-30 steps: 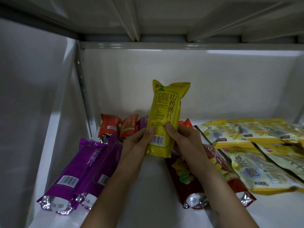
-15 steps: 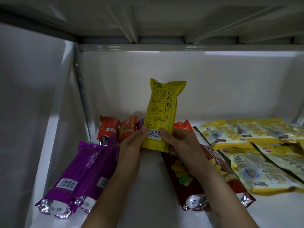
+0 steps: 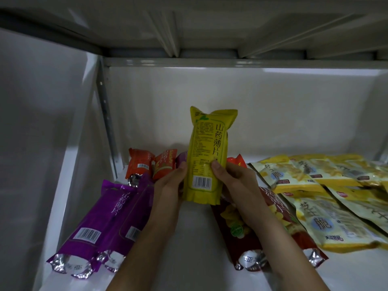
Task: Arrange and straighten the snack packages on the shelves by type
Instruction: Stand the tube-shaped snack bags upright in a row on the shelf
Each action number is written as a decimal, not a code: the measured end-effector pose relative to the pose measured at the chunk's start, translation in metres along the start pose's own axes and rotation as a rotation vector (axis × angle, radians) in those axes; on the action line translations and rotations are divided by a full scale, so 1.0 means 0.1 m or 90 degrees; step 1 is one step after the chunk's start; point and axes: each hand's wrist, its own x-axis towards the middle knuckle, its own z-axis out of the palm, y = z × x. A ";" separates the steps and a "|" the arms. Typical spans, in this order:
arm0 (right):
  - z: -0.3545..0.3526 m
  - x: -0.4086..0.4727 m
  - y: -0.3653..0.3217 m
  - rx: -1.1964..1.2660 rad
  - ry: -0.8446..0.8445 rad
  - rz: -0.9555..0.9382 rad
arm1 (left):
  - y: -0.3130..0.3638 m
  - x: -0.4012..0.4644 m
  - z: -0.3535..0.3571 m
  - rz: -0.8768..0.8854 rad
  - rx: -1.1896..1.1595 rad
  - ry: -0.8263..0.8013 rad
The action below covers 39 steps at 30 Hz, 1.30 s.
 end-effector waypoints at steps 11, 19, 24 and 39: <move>0.06 0.01 0.04 0.032 -0.010 0.010 | 0.01 -0.04 -0.06 0.010 0.034 0.010; 0.06 -0.01 0.06 -0.049 -0.017 -0.005 | 0.02 -0.02 -0.02 -0.015 -0.007 -0.002; 0.09 -0.01 0.05 -0.018 -0.006 -0.034 | 0.03 -0.06 -0.04 -0.002 0.043 -0.005; 0.07 -0.01 0.06 -0.051 -0.001 -0.042 | 0.07 -0.10 0.00 -0.046 0.039 -0.025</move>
